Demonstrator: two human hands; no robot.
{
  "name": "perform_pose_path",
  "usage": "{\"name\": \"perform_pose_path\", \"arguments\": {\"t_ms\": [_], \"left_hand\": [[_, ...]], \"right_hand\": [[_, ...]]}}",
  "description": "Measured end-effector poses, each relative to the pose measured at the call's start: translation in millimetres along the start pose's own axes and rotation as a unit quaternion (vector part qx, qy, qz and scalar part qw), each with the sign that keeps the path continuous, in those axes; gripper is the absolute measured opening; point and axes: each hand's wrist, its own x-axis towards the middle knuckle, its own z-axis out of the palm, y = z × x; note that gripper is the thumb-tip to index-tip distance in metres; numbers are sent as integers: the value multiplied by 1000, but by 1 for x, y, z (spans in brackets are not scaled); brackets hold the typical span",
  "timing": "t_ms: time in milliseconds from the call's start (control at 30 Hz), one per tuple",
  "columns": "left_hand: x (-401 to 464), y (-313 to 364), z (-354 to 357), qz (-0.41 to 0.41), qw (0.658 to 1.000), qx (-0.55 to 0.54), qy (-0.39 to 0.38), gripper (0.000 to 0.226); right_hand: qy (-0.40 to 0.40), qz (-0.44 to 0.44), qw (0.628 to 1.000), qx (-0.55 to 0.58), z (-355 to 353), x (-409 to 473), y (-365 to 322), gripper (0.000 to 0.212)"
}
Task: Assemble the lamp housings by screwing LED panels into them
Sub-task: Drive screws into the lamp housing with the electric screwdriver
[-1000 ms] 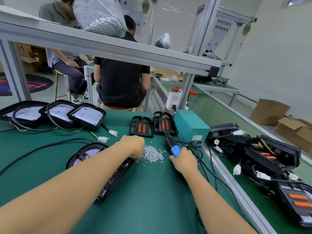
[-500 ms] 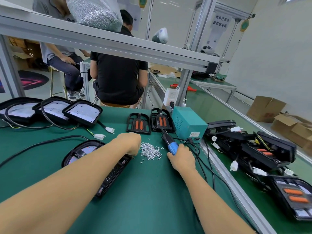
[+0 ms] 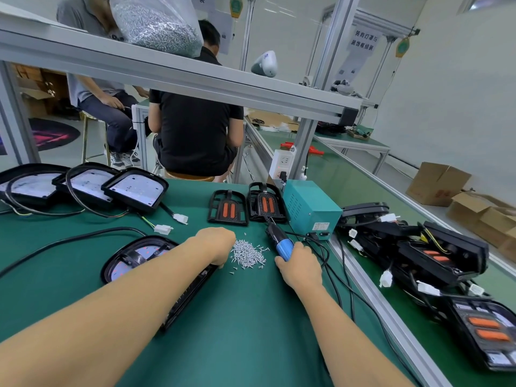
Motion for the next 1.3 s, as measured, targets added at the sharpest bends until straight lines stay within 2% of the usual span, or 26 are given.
{"name": "perform_pose_path", "arguments": {"t_ms": [133,233,300,367,467,567,633,700,767,867,1000,1067,1133,1300], "left_hand": [[1,-3,3,11,1000,-21,0,32],[-3,-9,-2,27,986,-165,25,23],[-11,-17,-3,28,944,-320,69,17],[-22,-26,-1,20,883,-457,106,14],[-40,-44,8,16,800,-584,135,12],[-57,-59,10,3,716,-681,155,8],[-66,-65,8,-6,685,-710,162,11],[-73,-69,6,-5,650,-742,165,13],[-81,-71,6,0,619,-767,168,13],[-94,-71,13,6,591,-787,177,9],[-111,-69,28,5,582,-793,180,9],[-119,-69,35,1,585,-790,182,10],[-126,-69,38,0,590,-786,187,12],[-137,-72,42,20,614,-762,206,15]], "right_hand": [[-3,4,1000,-1,1,2,1,48],[-17,13,1000,1,0,3,1,47],[-36,20,999,16,-4,6,1,44],[-70,31,996,40,-11,10,3,41],[-110,70,979,157,-25,17,2,37],[-118,117,916,364,-47,16,-6,31],[-139,120,863,472,-67,12,-19,27],[-153,85,794,582,-88,4,-37,22],[-150,41,703,694,-108,-7,-57,23],[-128,-21,580,805,-128,-30,-86,24],[-77,-69,475,874,-134,-55,-119,12],[-52,-81,441,892,-132,-64,-131,11],[-34,-91,425,900,-129,-70,-140,11],[-7,-91,423,902,-120,-77,-153,17]]}}
